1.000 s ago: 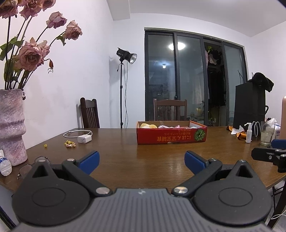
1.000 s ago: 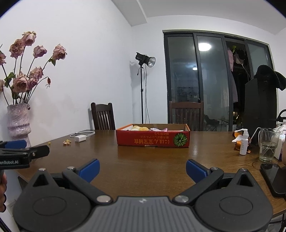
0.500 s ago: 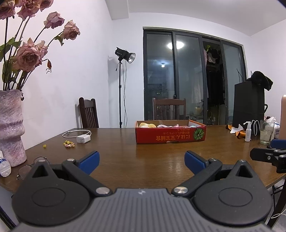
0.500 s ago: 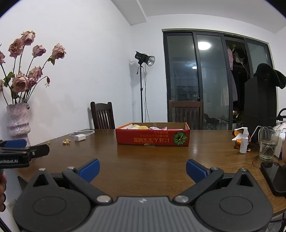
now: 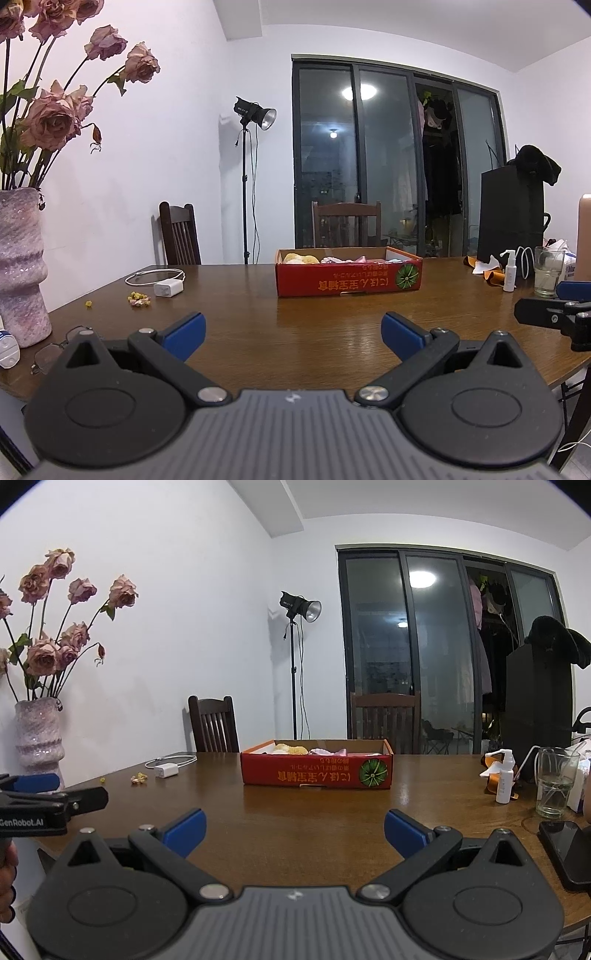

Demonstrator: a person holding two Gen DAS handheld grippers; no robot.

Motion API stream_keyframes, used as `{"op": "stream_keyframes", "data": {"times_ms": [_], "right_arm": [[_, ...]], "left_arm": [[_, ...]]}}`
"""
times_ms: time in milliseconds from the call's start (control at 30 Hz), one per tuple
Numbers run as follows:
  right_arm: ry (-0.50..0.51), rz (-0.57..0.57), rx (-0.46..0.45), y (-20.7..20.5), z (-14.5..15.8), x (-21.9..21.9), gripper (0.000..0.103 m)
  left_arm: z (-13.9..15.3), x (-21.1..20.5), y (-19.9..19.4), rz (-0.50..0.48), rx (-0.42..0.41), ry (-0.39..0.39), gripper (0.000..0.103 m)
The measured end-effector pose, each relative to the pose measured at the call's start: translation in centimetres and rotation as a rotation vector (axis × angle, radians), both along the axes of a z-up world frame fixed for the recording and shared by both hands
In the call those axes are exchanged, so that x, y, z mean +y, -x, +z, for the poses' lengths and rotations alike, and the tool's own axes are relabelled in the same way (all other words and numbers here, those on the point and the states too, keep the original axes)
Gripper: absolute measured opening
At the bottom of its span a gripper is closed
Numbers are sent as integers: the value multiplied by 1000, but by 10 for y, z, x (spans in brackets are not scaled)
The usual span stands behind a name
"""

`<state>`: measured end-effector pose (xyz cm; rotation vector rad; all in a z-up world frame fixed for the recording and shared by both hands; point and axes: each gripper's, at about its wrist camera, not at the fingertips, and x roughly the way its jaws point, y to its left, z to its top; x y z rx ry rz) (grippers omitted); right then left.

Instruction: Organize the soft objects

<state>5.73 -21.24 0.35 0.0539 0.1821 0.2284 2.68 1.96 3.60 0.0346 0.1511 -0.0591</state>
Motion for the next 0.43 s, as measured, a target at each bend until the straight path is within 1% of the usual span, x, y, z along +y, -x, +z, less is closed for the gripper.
{"op": "stream_keyframes", "data": {"times_ms": [67, 200, 367, 433], "right_arm": [[-1, 2, 1, 0, 0, -1, 103], [0, 3, 3, 0, 1, 0, 103], [-1, 0, 0, 1, 1, -2, 103], [0, -2, -7, 2, 0, -2, 103]], "left_arm": [[0, 0, 1, -15, -8, 11, 103], [0, 0, 1, -20, 0, 26, 103], [-1, -1, 3, -8, -24, 17, 103], [-3, -1, 5, -18, -26, 11, 103]]}}
